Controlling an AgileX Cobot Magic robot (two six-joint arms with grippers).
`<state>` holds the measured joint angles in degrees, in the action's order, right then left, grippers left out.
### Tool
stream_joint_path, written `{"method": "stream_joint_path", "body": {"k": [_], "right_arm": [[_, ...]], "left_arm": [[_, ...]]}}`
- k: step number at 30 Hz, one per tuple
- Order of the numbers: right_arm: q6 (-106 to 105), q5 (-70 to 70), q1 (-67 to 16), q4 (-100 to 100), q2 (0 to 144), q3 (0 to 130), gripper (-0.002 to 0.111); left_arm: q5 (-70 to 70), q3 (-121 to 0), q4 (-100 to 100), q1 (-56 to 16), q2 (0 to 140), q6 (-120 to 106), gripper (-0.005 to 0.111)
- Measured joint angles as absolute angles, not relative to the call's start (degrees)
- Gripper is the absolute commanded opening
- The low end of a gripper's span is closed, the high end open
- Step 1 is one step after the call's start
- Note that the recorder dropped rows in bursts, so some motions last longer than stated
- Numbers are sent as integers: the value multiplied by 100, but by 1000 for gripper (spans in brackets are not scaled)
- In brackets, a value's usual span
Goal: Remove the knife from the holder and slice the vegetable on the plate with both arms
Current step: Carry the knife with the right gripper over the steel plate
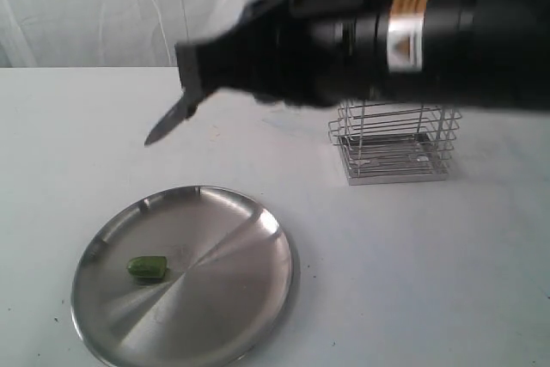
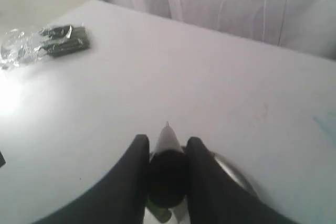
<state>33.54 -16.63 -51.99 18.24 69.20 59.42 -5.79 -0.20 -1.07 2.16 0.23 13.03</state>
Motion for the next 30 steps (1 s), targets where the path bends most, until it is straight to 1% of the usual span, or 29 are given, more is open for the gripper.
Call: {"method": "stream_joint_path", "body": {"k": [3,5,9,16,21,25,30], "right_arm": [[3459,-883,-5199,1824,6920,5160,0],[3476,-550,-5199,1824,6920,4877,0],[3489,-228,-5127,1803,6995,4610,0],[3402,692,-4533,1661,7366,4066,0],[2902,2573,-4406,55,7927,3497,0],[2114,3046,-4488,-1169,7991,3118,0],[1953,3187,-4752,-1566,7778,2584,0]], "left_arm": [[-579,-20,-107,216,23,1303,0],[-579,-20,-107,216,23,1303,0],[-579,-20,-107,216,23,1303,0],[-579,-20,-107,216,23,1303,0],[-579,-20,-107,216,23,1303,0],[-579,-20,-107,216,23,1303,0],[-579,-20,-107,216,23,1303,0]]}}
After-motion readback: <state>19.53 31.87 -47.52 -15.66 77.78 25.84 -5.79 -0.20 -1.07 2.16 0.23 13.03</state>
